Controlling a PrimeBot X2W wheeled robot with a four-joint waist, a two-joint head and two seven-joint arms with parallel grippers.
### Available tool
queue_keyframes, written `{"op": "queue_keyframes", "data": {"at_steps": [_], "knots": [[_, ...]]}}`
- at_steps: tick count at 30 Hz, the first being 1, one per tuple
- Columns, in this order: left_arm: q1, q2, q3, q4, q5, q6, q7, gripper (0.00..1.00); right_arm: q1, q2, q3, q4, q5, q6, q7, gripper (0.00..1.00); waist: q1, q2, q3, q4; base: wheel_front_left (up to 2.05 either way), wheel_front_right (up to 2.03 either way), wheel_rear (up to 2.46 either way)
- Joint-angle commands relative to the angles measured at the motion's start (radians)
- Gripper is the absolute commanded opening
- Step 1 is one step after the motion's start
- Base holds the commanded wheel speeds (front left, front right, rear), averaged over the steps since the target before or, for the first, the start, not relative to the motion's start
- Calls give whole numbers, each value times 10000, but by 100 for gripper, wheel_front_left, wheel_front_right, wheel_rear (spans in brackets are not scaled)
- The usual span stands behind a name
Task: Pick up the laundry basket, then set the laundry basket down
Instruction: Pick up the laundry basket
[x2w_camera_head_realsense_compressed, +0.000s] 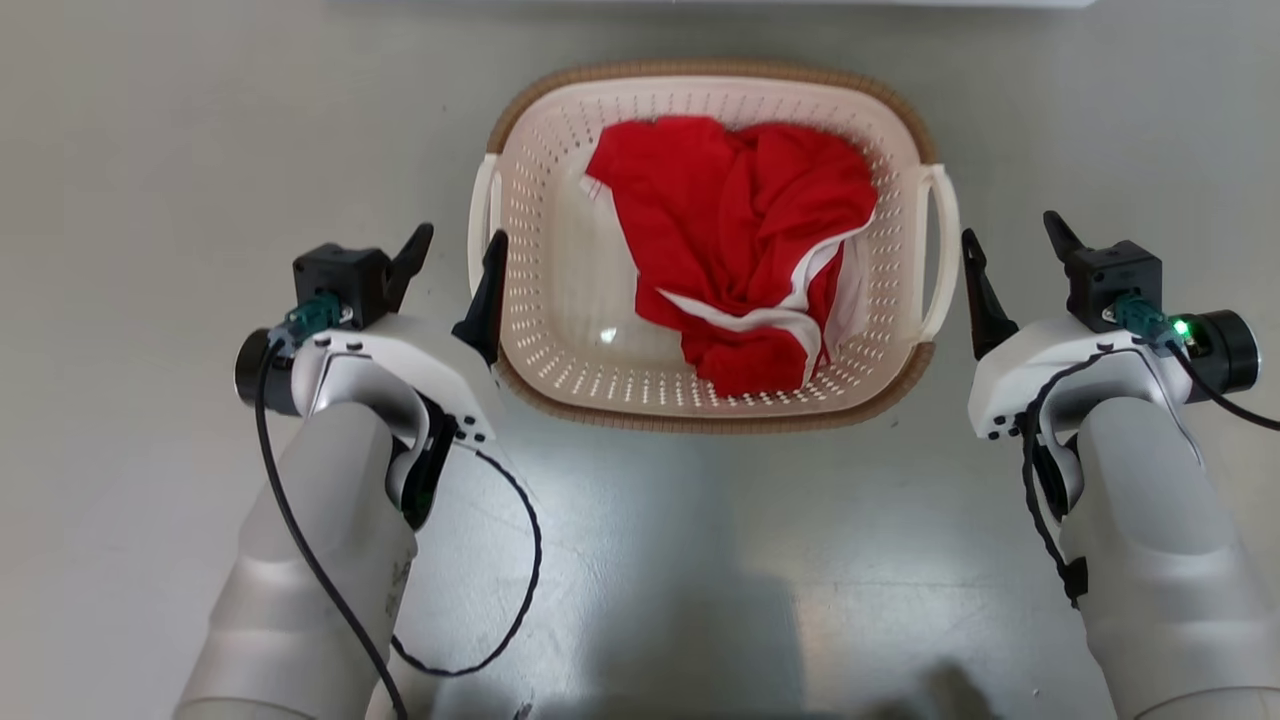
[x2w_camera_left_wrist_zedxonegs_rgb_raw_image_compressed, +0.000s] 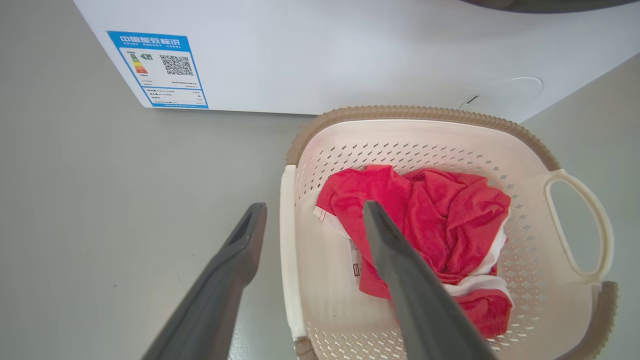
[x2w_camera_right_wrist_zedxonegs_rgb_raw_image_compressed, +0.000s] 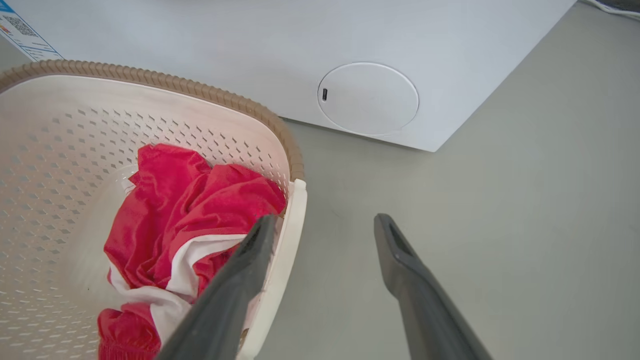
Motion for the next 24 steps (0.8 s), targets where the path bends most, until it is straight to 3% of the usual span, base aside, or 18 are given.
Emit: {"op": "queue_keyframes", "data": {"at_steps": [1,24], "knots": [[-117,256,183,-25,-31,-57,-61,100,20,78,133,-13,-188,62,-151,100,0,0,318,90,0,0,0],[-1428,125,147,813,340,77,-62,100,-1051,78,436,714,-53,62,-452,100,0,0,1802,187,0,0,0]]}}
